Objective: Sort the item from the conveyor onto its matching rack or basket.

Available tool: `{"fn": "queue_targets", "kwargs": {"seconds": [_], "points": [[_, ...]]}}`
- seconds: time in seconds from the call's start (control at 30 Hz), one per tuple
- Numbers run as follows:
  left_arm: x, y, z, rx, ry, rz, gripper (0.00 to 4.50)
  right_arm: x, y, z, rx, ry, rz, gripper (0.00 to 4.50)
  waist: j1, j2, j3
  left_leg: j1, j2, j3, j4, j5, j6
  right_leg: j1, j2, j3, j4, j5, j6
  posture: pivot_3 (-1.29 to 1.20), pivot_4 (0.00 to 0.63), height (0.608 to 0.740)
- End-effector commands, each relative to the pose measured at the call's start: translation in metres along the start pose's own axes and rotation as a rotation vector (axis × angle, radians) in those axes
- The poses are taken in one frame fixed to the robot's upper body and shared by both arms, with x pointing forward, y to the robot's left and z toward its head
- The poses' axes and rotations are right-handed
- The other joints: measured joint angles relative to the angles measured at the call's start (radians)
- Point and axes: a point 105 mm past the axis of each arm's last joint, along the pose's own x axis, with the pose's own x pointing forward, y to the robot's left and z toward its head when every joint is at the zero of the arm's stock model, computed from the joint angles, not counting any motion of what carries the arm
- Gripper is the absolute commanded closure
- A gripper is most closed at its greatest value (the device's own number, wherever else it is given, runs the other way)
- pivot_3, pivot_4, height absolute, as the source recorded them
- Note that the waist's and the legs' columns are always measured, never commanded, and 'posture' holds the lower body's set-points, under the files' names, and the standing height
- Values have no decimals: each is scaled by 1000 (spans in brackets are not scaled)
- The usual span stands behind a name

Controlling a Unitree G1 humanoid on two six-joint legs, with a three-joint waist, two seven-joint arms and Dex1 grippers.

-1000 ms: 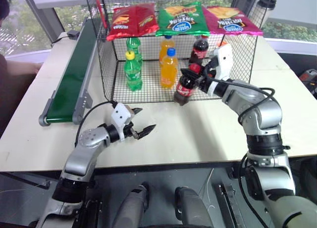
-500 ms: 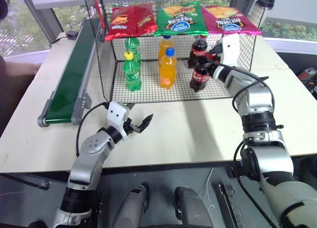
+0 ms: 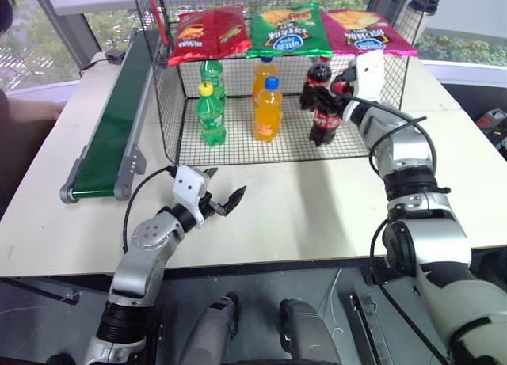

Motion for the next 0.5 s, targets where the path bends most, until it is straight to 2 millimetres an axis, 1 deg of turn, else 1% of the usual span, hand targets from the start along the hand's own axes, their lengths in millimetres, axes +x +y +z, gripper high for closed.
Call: {"fn": "queue_targets", "kwargs": {"seconds": [0.03, 0.27, 0.33, 0.37, 0.5], "points": [[-1, -5, 11, 28, -37, -11, 0, 1, -1, 21, -12, -59, 6, 16, 0, 0, 0, 0, 0, 0, 0, 0, 0, 0, 0, 0, 0, 0, 0, 0, 150, 738], [-2, -6, 8, 27, -31, -12, 0, -9, -6, 27, -42, -53, 9, 16, 2, 0, 0, 0, 0, 0, 0, 0, 0, 0, 0, 0, 0, -1, -1, 0, 150, 738], [-2, -6, 8, 27, -30, -12, 0, -17, -11, 23, -155, -28, 5, 16, 6, 0, 0, 0, 0, 0, 0, 0, 0, 0, 0, 0, 0, -1, -1, 0, 150, 738], [-2, -5, 8, 27, -30, -12, 0, -21, -11, 21, -183, -11, 10, 16, 6, 0, 0, 0, 0, 0, 0, 0, 0, 0, 0, 0, 0, -1, -1, 0, 150, 738], [-2, -4, 6, 22, -23, -9, 0, -41, -12, 11, -233, 39, 49, 16, 4, 0, 0, 0, -1, 0, 0, 0, 0, 0, -1, 0, 0, -1, -1, 0, 150, 738]]}}
